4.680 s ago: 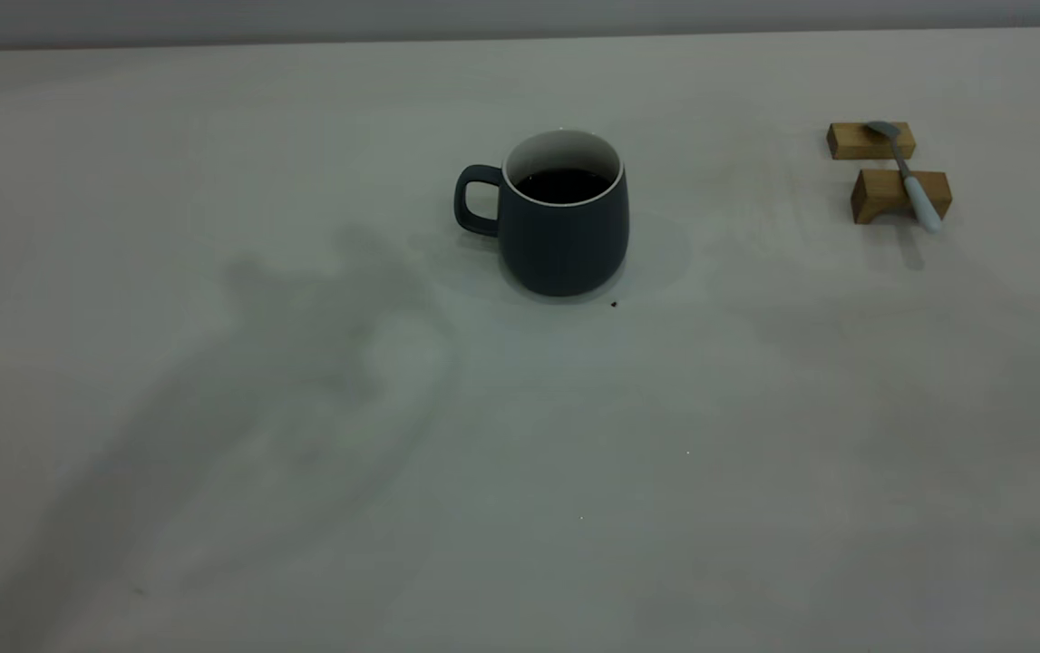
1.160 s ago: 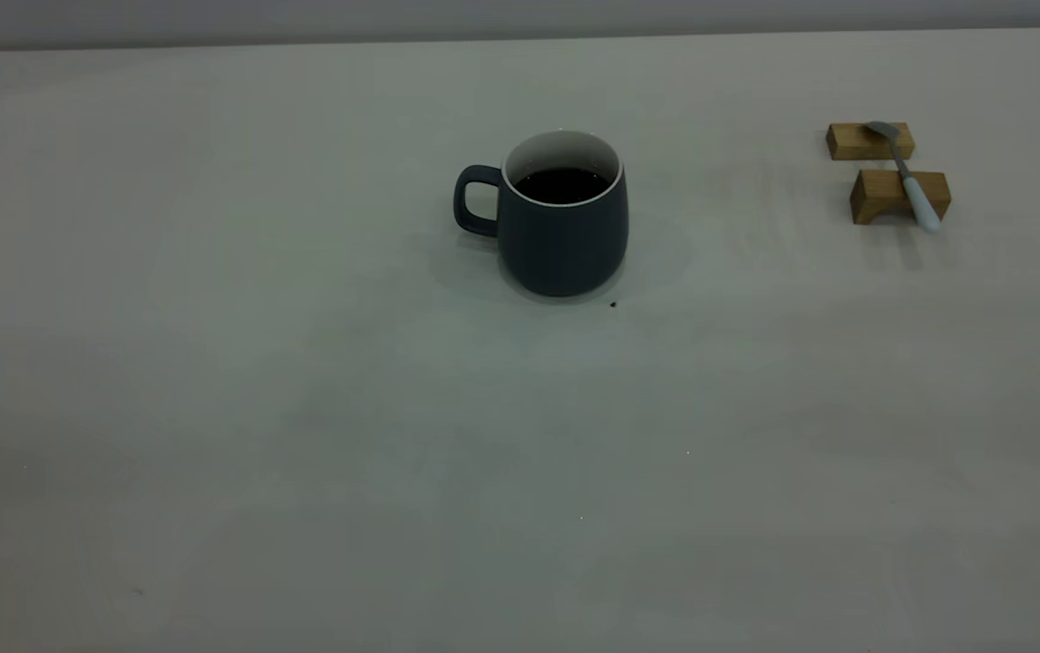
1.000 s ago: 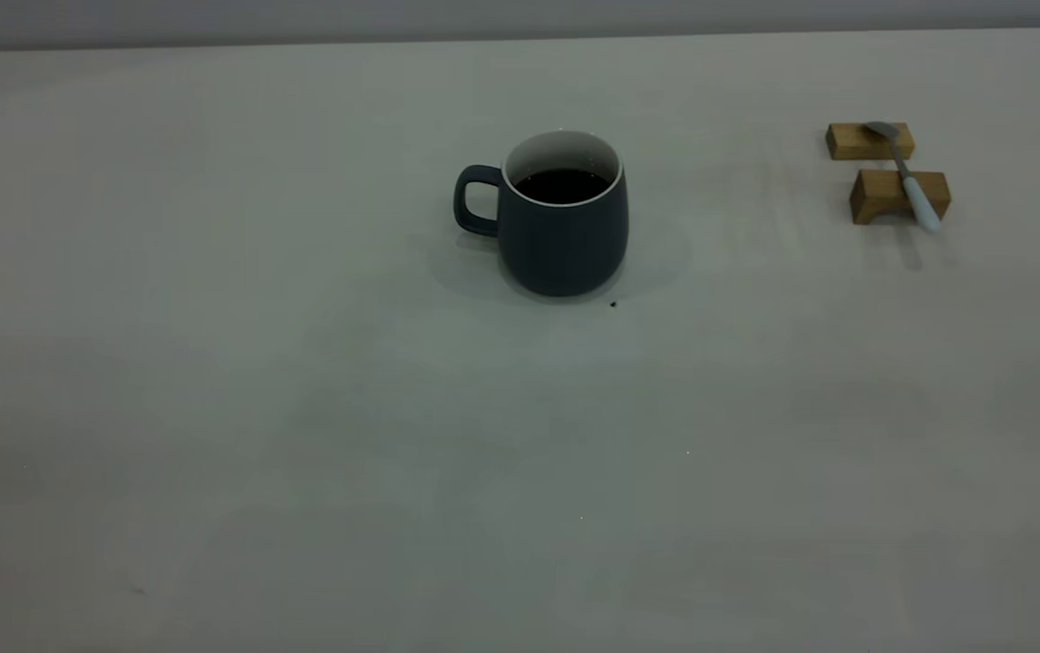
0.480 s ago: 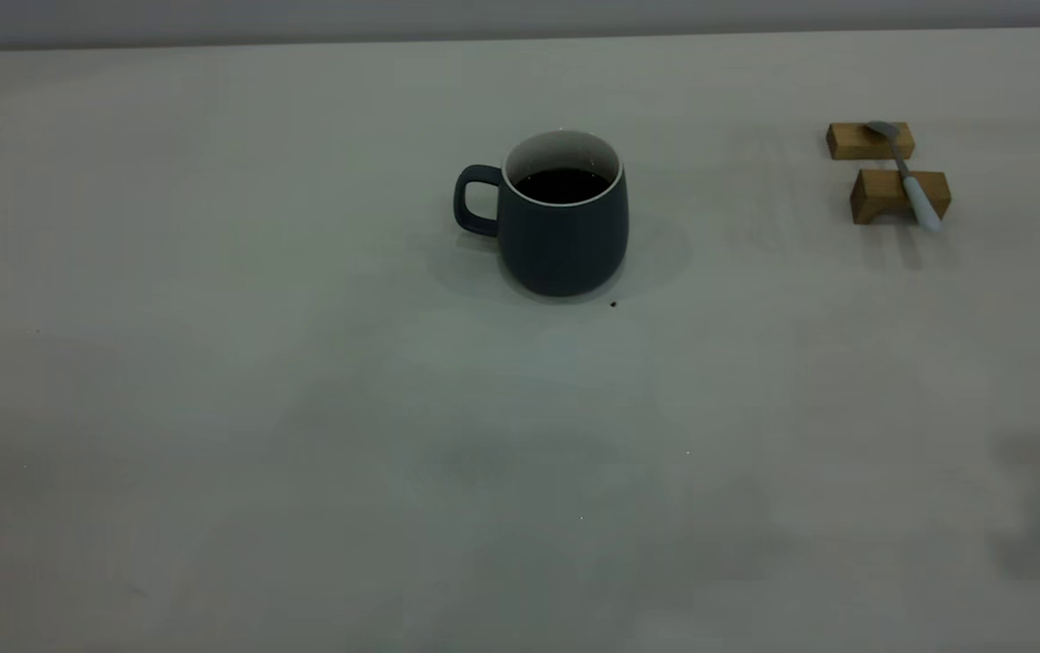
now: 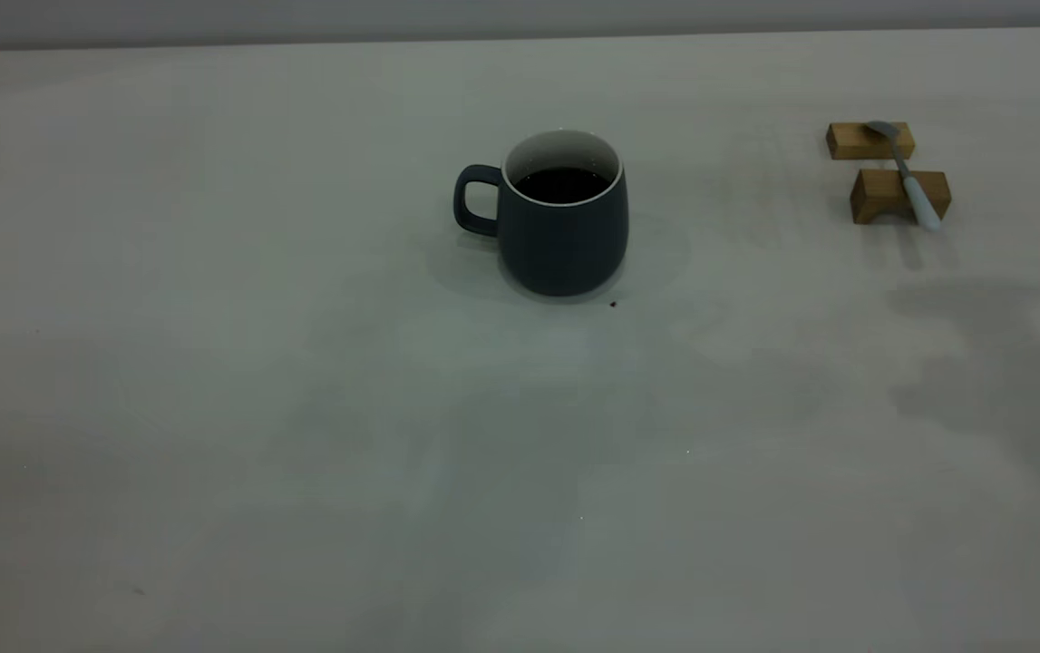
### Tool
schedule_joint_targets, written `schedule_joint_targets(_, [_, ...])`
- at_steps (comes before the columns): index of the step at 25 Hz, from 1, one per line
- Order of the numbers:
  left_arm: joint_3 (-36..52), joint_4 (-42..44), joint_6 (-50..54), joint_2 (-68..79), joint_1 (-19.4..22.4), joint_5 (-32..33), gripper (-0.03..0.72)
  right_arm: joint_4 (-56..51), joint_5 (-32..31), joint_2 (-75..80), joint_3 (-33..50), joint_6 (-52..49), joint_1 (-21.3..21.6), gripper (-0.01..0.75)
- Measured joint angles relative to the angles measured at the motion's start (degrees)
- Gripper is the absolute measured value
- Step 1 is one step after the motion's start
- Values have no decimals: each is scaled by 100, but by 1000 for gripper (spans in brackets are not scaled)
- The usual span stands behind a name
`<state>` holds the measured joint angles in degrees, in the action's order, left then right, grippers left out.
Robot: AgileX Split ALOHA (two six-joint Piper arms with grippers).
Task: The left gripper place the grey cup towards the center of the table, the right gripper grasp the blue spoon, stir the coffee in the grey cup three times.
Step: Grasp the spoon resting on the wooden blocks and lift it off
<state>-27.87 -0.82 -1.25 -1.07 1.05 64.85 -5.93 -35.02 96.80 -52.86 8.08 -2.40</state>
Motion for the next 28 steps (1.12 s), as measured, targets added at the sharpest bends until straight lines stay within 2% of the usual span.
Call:
schedule_joint_targets(11, [0,0,5,0,0,0,312,-90,38,2516,-1592,242,-52,601])
schedule_joint_targets(28, [0,0,5,0,0,0,312,-35,165,3787,-2901,660,-52,593])
